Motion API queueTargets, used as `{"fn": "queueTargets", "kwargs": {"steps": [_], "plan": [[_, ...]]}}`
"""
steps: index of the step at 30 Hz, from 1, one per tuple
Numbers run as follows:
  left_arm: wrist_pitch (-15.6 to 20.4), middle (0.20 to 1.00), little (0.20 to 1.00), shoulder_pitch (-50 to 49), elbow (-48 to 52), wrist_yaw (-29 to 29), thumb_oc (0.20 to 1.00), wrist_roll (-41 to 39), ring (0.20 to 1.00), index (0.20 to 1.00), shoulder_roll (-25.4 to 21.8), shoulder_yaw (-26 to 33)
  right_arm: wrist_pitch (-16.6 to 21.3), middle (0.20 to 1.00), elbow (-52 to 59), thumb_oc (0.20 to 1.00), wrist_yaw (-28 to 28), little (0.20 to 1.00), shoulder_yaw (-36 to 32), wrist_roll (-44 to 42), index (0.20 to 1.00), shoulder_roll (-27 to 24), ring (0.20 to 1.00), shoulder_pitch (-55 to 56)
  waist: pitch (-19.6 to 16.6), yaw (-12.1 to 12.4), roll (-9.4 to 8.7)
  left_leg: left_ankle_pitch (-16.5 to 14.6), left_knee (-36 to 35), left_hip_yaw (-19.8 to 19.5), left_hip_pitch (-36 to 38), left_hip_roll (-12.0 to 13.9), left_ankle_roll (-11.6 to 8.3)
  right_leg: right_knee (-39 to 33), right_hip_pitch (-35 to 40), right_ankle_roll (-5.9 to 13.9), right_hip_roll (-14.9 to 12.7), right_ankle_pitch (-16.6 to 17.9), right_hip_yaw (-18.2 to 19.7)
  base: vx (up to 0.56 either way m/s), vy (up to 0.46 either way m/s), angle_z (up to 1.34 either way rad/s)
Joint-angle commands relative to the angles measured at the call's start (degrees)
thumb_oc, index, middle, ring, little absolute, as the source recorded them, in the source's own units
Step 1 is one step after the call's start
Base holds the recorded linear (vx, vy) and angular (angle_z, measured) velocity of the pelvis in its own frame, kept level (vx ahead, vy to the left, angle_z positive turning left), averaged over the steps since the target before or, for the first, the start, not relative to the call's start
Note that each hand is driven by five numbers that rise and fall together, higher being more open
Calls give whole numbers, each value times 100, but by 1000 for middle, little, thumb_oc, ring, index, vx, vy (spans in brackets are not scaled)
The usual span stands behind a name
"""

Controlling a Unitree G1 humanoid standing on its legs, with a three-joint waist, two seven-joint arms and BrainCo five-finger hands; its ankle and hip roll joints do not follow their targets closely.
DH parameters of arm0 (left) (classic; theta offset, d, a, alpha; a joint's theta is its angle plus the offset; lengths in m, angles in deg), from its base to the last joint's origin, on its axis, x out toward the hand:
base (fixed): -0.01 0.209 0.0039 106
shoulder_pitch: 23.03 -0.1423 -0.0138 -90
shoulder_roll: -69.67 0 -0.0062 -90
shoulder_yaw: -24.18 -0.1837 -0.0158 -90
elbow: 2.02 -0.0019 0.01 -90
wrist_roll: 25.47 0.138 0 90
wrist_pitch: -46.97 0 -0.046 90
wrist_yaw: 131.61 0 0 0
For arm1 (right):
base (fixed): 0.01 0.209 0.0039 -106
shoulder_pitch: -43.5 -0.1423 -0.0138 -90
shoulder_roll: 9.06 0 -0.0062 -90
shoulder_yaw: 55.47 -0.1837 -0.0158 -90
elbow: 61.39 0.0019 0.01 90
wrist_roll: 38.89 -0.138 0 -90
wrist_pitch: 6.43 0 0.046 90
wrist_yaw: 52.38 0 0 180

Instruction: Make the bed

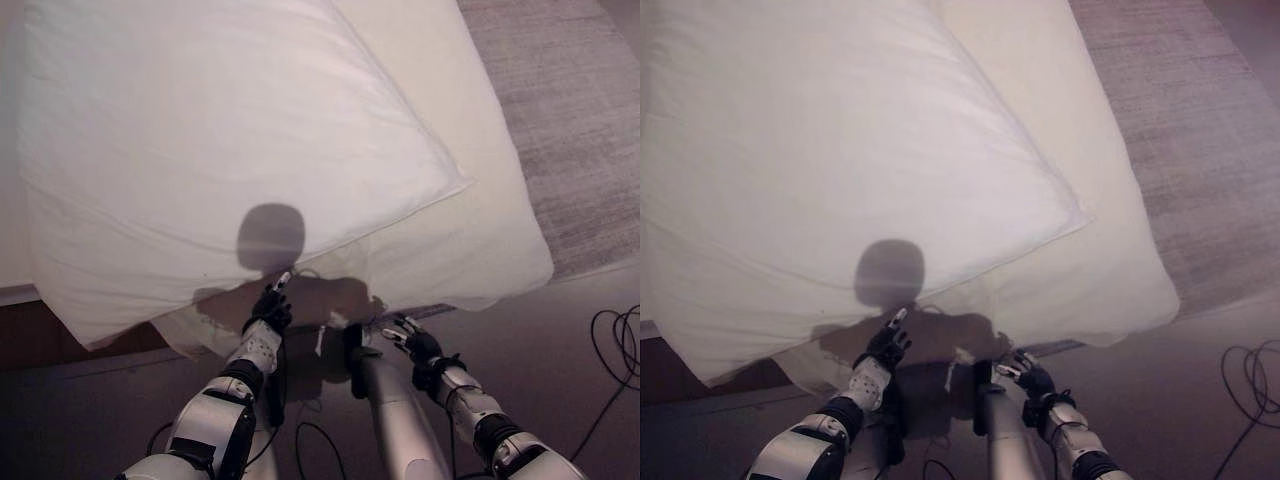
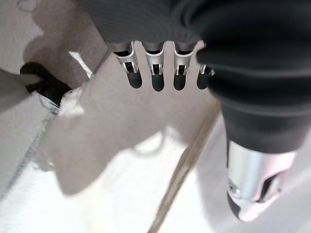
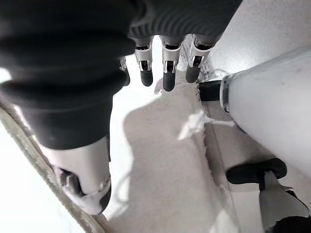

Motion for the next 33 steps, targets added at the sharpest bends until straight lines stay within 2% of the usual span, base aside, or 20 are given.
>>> {"fn": "queueTargets", "kwargs": {"steps": [1, 10, 15, 23, 29, 30, 31, 32, 33], "plan": [[253, 1000, 1000, 146, 42, 82, 1000, -211, 1000, 1000, 99, 110, 256, 1000, 293, 1000, -1, 1000, 204, -60, 1000, -66, 1000, 257, -397, -72, -51, -15, 179, 159, -463, -123, 257, -56, -4, 456, 13, -79, -184, 36, -9, -1], [720, 1000, 1000, 522, 650, 86, 1000, -687, 1000, 1000, -55, 388, 279, 1000, 490, 1000, -3, 1000, 365, -27, 1000, -47, 1000, 319, -322, -117, -90, -16, 196, 197, -616, -91, 228, -91, -143, 443, 37, -72, -179, 24, -6, 1], [775, 1000, 1000, 733, 846, 18, 1000, -790, 1000, 1000, -197, 373, 261, 1000, 564, 1000, 3, 1000, 391, -3, 1000, -59, 1000, 395, -306, -138, -57, -14, 224, 161, -716, -109, 233, -44, -227, 416, 23, -108, -217, 30, -15, 0], [693, 1000, 1000, 1173, 473, 3, 1000, -721, 1000, 1000, -744, 529, 254, 1000, 464, 1000, 30, 1000, 482, 138, 1000, -28, 1000, 378, -358, -187, -64, -25, 287, 164, -899, -75, 215, 7, -411, 420, 19, -82, -208, 0, 0, 0], [1013, 1000, 1000, 1282, 910, 248, 1000, -718, 1000, 1000, -555, 475, 280, 1000, 471, 1000, 85, 1000, 498, 192, 1000, 6, 1000, 475, -359, -138, -27, -7, 330, 126, -1003, -89, 227, 60, -510, 427, -23, -72, -247, 0, 0, 0], [1047, 893, 893, 1267, 979, 249, 893, -732, 893, 893, -535, 465, 289, 1000, 466, 1000, 93, 1000, 493, 188, 1000, 14, 1000, 484, -354, -129, -23, -7, 332, 123, -1007, -94, 230, 65, -512, 424, -24, -68, -244, 0, 0, 0], [1069, 533, 533, 1233, 1066, 249, 533, -727, 533, 533, -504, 438, 300, 1000, 458, 1000, 105, 1000, 485, 184, 1000, 24, 1000, 486, -345, -114, -16, -18, 340, 117, -1001, -97, 234, 83, -512, 422, -22, -78, -243, 64, 4, 2], [1095, 438, 438, 1221, 1139, 253, 438, -725, 438, 438, -480, 417, 304, 1000, 438, 1000, 119, 1000, 480, 172, 1000, 44, 1000, 487, -361, -94, 14, -126, 323, 57, -938, -103, 190, 108, -467, 475, 1, -173, -196, 0, 0, 0], [1138, 235, 235, 1216, 1225, 305, 235, -731, 235, 235, -442, 380, 306, 1000, 441, 1000, 137, 1000, 487, 166, 1000, 60, 1000, 483, -335, -86, 3, -14, 332, 115, -997, -107, 245, 87, -517, 424, -24, -75, -235, 0, 0, 0]]}}
